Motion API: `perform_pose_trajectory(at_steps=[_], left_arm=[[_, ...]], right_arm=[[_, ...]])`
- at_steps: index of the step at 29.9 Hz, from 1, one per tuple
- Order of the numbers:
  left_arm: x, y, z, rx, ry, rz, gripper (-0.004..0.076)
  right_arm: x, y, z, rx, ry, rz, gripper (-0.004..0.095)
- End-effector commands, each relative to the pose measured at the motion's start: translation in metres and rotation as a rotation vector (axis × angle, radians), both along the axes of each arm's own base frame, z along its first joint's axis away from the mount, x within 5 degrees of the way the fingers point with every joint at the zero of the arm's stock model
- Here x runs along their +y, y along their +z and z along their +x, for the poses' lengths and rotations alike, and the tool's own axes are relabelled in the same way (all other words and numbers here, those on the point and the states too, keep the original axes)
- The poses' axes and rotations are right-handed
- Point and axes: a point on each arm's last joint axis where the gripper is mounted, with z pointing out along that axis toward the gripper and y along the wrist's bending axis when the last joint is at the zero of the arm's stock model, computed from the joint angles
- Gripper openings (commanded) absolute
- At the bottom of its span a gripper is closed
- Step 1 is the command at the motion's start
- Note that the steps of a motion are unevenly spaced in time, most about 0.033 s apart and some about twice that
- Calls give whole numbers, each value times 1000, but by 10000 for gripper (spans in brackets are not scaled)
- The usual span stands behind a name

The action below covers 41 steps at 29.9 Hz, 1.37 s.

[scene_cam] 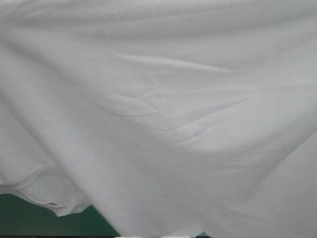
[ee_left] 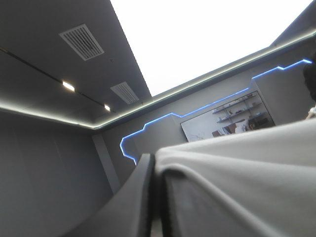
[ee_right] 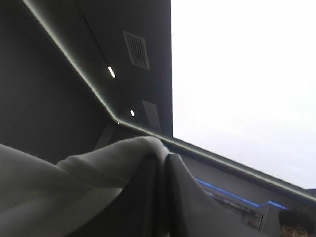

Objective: Fold the cloth

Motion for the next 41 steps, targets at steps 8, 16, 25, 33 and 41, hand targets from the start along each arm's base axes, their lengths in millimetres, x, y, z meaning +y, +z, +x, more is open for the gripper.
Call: perform_pose_trajectory(at_steps=[8,16,25,33,41], left_arm=[[-34,-32,146,319,106,80,19],[-67,-117,281,661,141,181,20],[-58,-207,404,839,11,45,20],[-39,-282,473,911,33,-37,19],[-13,-347,503,1101,82,-93,19]], right_arm=[[24,-34,157,375,-156,-36,-4],[53,-112,291,732,-187,-127,-4],[47,-215,426,973,-69,-42,-18],[47,-287,506,1046,-53,-28,-18],[52,-316,535,1101,-8,-5,12]])
